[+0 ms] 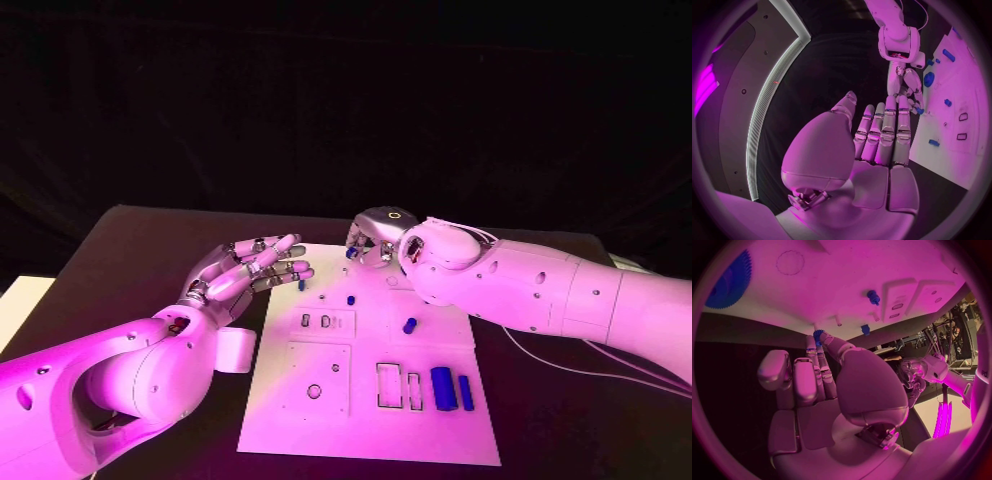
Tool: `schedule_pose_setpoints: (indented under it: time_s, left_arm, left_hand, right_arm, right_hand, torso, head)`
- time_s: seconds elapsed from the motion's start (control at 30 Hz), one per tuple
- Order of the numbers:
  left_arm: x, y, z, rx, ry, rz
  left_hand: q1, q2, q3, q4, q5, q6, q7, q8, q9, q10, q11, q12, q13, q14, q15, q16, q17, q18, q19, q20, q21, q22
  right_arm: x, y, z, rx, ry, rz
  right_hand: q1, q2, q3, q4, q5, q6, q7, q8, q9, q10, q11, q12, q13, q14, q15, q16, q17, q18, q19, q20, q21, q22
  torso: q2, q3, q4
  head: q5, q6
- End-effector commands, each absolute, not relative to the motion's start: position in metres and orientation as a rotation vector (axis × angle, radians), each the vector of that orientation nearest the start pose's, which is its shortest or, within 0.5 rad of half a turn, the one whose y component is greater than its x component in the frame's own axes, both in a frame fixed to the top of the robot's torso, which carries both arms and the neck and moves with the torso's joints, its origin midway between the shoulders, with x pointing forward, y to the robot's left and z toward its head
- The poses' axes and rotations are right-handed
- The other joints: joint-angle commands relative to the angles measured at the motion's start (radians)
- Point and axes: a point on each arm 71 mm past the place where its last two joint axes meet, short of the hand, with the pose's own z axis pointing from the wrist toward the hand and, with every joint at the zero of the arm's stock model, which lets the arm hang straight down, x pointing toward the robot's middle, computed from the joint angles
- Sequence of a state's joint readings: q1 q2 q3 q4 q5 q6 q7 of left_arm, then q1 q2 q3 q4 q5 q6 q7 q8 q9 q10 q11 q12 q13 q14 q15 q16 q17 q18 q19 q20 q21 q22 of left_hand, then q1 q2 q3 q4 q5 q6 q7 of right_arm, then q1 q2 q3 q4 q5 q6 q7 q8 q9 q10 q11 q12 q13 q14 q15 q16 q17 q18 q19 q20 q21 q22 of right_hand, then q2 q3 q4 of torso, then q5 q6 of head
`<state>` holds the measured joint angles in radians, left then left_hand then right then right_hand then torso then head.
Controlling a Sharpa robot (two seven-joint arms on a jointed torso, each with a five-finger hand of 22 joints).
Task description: Assemble the parts on the task board
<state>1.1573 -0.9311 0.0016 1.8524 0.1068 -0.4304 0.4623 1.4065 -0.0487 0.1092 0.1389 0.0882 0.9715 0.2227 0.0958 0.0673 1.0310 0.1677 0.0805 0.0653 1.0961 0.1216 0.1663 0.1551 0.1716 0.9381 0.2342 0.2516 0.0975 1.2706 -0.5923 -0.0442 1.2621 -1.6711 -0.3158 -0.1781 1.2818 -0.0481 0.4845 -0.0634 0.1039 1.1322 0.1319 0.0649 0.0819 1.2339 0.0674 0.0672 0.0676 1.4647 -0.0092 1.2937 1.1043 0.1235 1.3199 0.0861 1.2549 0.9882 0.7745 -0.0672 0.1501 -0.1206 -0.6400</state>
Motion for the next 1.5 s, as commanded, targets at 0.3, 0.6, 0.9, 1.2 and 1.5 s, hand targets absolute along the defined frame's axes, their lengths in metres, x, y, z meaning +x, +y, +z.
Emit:
schedule_pose_setpoints:
  time_s: [0.3,0.6,0.9,1.2,1.5]
  left_arm:
    - [0.421,0.164,-0.148,-1.196,1.374,-1.764]
    - [0.422,0.164,-0.146,-1.192,1.374,-1.77]
    - [0.423,0.165,-0.144,-1.19,1.377,-1.768]
    - [0.424,0.167,-0.144,-1.19,1.377,-1.765]
    - [0.428,0.174,-0.145,-1.184,1.368,-1.748]
  left_hand:
    - [0.003,0.011,0.0,-0.006,-0.005,0.001,0.0,-0.004,-0.001,0.004,0.004,-0.006,0.0,0.007,0.002,-0.006,0.002,0.012,0.007,0.0,0.002,-0.002]
    - [0.003,0.011,0.0,-0.006,-0.005,0.001,0.0,-0.004,-0.001,0.004,0.004,-0.006,0.0,0.007,0.002,-0.006,0.002,0.012,0.007,0.0,0.002,-0.002]
    - [0.003,0.011,0.0,-0.007,-0.005,0.001,0.0,-0.005,-0.001,0.004,0.004,-0.007,0.0,0.007,0.002,-0.007,0.002,0.012,0.007,0.0,0.001,-0.002]
    - [0.003,0.012,0.0,-0.008,-0.005,0.0,0.0,-0.006,-0.001,0.003,0.005,-0.008,0.0,0.007,0.003,-0.008,0.002,0.012,0.007,0.0,0.001,-0.003]
    - [0.005,0.013,-0.001,-0.011,-0.005,-0.002,-0.001,-0.008,-0.002,0.001,0.005,-0.01,0.0,0.006,0.003,-0.01,0.003,0.012,0.006,0.0,0.0,-0.004]
  right_arm:
    - [0.542,-0.141,-0.166,-0.363,1.565,0.421]
    - [0.544,-0.141,-0.167,-0.357,1.569,0.402]
    - [0.544,-0.137,-0.166,-0.349,1.56,0.402]
    - [0.537,-0.145,-0.161,-0.324,1.516,0.437]
    - [0.518,-0.188,-0.149,-0.14,1.543,0.528]
  right_hand:
    - [-0.002,-0.011,0.0,0.005,-0.007,0.003,0.004,0.001,0.001,-0.007,0.004,-0.004,-0.001,0.039,-0.003,0.004,0.0,-0.012,-0.001,0.007,0.007,0.001]
    - [-0.004,-0.014,0.0,0.007,-0.007,-0.001,0.005,0.0,0.0,-0.012,0.005,-0.006,-0.002,0.038,-0.003,0.004,-0.001,-0.012,-0.004,0.008,0.005,-0.002]
    - [-0.026,-0.064,-0.018,0.023,-0.004,-0.096,0.024,-0.006,-0.018,-0.133,0.031,-0.008,-0.007,0.014,0.02,-0.048,-0.083,0.001,-0.049,0.026,-0.039,-0.077]
    - [0.006,-0.074,-0.082,0.018,0.014,-0.196,0.034,0.003,-0.013,-0.228,0.045,0.001,-0.004,0.008,0.029,-0.077,-0.127,0.011,-0.072,0.039,-0.075,-0.131]
    - [0.015,-0.056,-0.067,0.025,0.063,-0.126,0.044,0.018,-0.007,-0.09,0.034,0.05,0.005,0.029,0.021,-0.027,-0.063,-0.002,-0.026,0.028,-0.025,-0.054]
  torso:
    - [0.003,-0.0029,0.001]
    - [0.003,-0.0035,0.0011]
    - [0.004,-0.0032,0.0007]
    - [0.004,-0.0021,0.0012]
    - [0.006,0.0001,-0.0056]
  head:
    - [0.006,-0.008]
    - [0.002,-0.008]
    - [0.001,-0.004]
    - [0.001,0.0]
    - [-0.008,0.003]
